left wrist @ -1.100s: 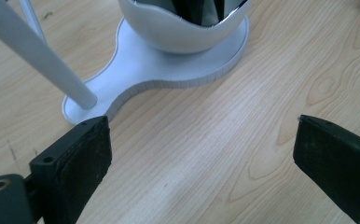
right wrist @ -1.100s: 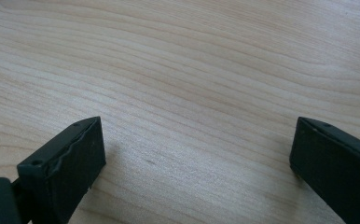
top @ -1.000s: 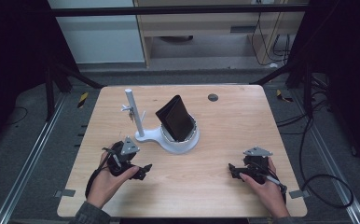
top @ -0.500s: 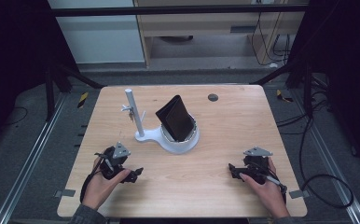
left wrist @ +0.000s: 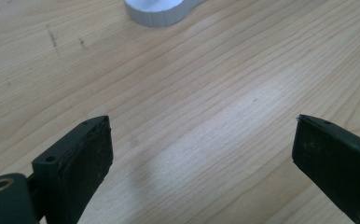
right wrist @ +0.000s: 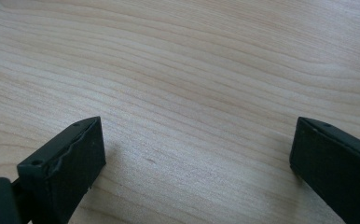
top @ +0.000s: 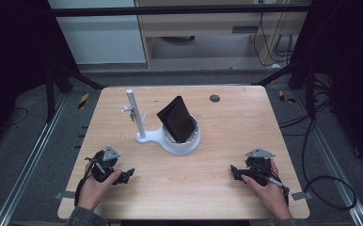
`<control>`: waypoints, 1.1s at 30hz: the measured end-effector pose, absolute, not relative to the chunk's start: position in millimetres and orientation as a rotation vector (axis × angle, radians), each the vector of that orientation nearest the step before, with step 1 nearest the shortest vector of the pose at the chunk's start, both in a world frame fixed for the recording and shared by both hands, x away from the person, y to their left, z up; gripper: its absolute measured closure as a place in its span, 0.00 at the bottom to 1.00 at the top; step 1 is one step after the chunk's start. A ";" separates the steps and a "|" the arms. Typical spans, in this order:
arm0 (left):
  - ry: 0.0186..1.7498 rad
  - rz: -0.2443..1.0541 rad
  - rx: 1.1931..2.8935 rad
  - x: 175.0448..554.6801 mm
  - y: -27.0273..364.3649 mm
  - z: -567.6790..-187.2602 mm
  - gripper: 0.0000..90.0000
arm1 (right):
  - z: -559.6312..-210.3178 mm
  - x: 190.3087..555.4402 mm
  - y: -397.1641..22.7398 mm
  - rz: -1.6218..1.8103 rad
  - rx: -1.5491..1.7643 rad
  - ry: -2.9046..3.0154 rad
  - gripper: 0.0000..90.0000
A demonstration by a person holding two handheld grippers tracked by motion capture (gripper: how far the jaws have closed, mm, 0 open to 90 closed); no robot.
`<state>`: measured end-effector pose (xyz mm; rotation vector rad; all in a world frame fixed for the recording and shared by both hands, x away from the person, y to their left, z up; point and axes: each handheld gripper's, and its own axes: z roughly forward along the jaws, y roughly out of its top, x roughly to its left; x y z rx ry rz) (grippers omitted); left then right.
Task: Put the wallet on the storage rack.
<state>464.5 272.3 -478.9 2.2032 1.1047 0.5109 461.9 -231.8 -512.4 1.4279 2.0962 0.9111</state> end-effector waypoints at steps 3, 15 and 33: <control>1.127 0.508 2.183 466.8 276.5 -482.3 0.06 | -512.4 461.8 -231.8 0.911 1.428 2.096 0.04; 1.148 0.492 2.165 475.8 278.1 -498.4 0.06 | -512.4 461.9 -231.8 0.911 1.428 2.096 0.04; 1.138 0.501 2.121 477.5 282.5 -508.6 0.00 | -512.4 461.9 -231.8 0.911 1.428 2.096 0.04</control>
